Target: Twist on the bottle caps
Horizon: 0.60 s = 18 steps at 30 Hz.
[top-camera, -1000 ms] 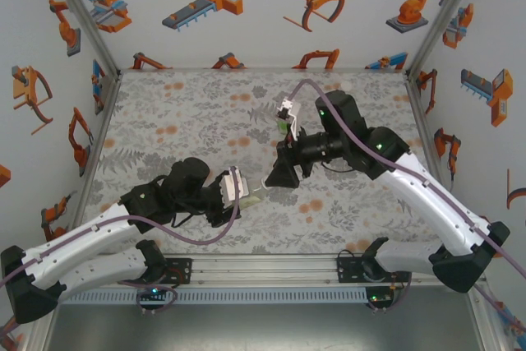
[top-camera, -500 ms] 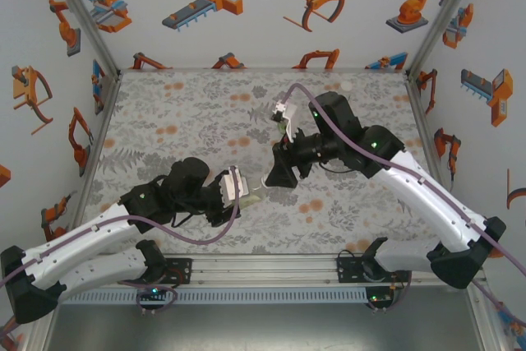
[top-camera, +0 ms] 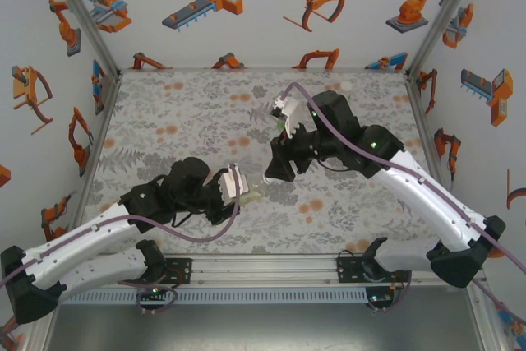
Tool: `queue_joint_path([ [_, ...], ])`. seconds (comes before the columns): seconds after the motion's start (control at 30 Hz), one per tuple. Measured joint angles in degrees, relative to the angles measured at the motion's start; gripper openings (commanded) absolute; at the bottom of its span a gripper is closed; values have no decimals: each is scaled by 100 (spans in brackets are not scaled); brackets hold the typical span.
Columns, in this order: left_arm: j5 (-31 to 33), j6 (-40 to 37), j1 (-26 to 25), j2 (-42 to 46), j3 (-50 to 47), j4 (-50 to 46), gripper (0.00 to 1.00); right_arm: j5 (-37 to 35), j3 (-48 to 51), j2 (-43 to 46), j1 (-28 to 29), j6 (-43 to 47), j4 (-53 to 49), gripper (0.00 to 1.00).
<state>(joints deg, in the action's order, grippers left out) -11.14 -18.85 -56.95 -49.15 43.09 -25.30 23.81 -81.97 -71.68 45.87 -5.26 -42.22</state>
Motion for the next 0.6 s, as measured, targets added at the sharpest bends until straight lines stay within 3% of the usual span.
queue_joint_path([
  [0.17, -225, -68, -35, 46, 0, -35, 0, -994, -114, 0, -107, 66, -129, 54],
  [0.33, -332, -90, -35, 48, 0, -33, 0, -1228, -114, 31, -116, 125, -192, 54],
  [0.43, -363, -94, -35, 48, 0, -33, 0, -872, -74, 170, -118, 326, -118, 54],
  [0.6, -437, -122, -35, 48, 0, -33, 0, 809, 247, 678, -101, 1038, 289, 56],
])
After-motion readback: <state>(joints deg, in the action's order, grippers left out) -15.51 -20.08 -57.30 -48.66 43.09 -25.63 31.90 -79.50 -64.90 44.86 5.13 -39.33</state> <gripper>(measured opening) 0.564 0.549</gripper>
